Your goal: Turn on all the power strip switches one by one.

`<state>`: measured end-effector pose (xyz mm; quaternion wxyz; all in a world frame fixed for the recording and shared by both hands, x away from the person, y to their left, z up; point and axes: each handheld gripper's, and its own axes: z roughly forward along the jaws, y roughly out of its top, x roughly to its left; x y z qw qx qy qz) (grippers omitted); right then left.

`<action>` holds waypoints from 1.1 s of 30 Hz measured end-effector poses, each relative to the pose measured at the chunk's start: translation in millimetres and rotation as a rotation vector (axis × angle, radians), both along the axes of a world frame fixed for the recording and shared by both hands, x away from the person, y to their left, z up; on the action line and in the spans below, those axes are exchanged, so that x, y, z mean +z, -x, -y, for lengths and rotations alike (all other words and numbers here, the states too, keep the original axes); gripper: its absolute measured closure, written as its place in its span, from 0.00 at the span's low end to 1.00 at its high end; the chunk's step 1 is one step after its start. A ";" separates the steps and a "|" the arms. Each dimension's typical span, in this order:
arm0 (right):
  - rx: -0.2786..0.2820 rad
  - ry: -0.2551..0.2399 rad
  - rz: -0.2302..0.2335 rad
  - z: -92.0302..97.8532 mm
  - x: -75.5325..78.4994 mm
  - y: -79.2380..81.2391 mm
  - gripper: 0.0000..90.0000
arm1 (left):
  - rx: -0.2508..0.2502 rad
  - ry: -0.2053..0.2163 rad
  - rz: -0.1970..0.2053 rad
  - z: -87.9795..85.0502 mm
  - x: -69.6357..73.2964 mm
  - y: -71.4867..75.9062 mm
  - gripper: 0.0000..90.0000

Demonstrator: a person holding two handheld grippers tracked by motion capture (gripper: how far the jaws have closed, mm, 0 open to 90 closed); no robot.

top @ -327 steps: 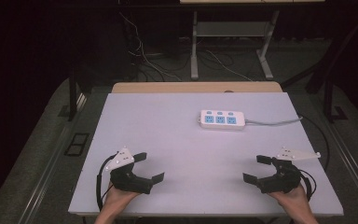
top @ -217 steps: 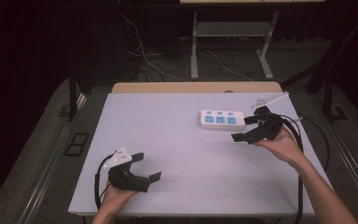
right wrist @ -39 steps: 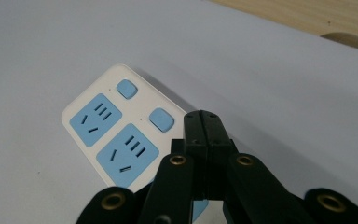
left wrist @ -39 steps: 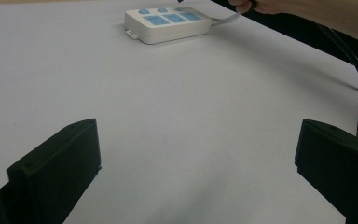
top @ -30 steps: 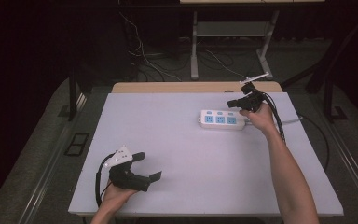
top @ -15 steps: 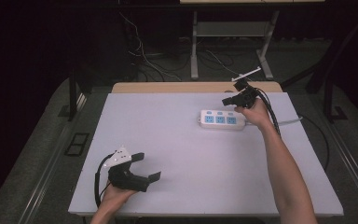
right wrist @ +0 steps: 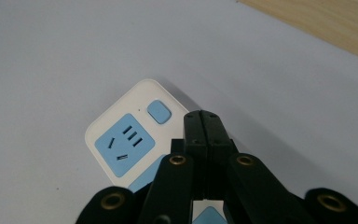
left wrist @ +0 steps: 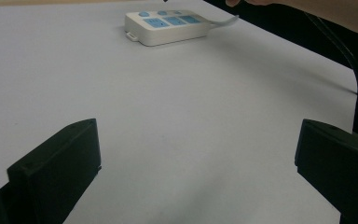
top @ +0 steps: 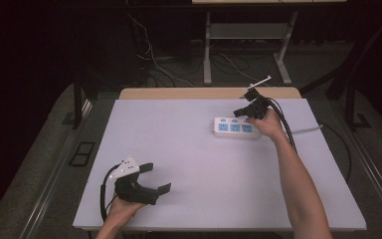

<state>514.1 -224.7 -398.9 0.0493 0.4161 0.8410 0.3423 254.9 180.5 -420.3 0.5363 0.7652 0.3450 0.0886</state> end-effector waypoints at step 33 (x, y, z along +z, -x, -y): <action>-0.028 -0.051 -0.018 3.1 -21.2 2.3 1.00 | 0.001 -0.009 0.005 1.5 -0.1 0.6 0.00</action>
